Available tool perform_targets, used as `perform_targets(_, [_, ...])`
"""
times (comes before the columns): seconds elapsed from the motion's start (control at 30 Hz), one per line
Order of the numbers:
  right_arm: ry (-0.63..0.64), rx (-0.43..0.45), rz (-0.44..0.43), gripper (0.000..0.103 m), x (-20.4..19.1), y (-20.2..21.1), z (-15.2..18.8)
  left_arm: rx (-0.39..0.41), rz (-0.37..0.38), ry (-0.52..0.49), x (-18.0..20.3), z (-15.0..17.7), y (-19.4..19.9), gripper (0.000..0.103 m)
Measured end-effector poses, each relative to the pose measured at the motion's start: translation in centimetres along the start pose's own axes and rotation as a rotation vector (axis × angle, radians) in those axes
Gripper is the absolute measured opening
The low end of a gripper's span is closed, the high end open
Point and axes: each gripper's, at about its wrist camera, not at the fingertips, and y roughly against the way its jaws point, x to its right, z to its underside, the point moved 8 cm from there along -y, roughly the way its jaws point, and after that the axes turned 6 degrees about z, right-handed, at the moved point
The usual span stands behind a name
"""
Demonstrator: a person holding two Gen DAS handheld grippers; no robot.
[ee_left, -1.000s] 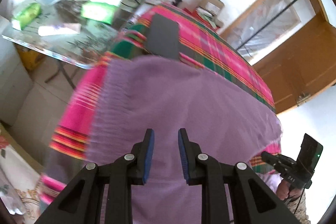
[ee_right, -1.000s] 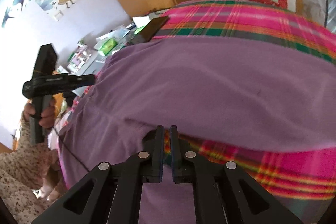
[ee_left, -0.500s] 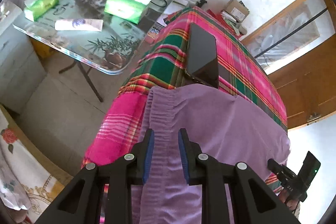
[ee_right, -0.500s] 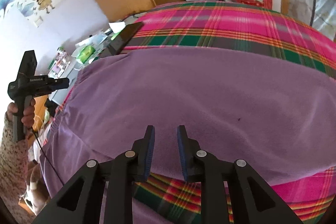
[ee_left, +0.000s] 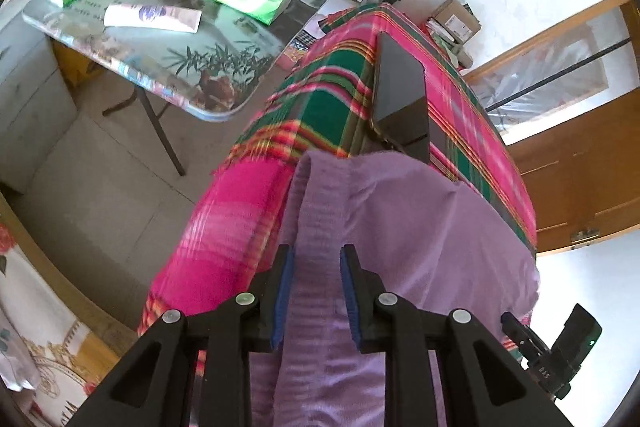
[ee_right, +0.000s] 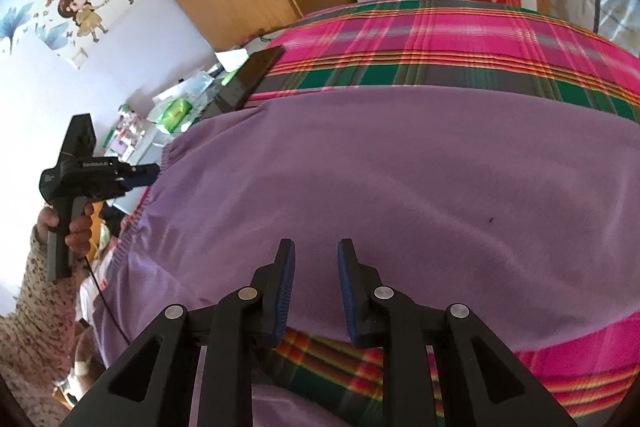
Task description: Fold clothes
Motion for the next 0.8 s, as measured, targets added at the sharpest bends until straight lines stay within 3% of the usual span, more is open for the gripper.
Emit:
perform_targets(0.53, [-0.089,0.052,-0.060,0.024,-1.3,1.7,3.7,-0.093,0.121,0.096,-0.8,5.6,1.2,0.028])
perform_targets(0.8, [-0.102,0.058,-0.078,0.024,-1.9,1.9,4.8,-0.082,0.157,0.121,-1.4,7.0,1.9,0.029])
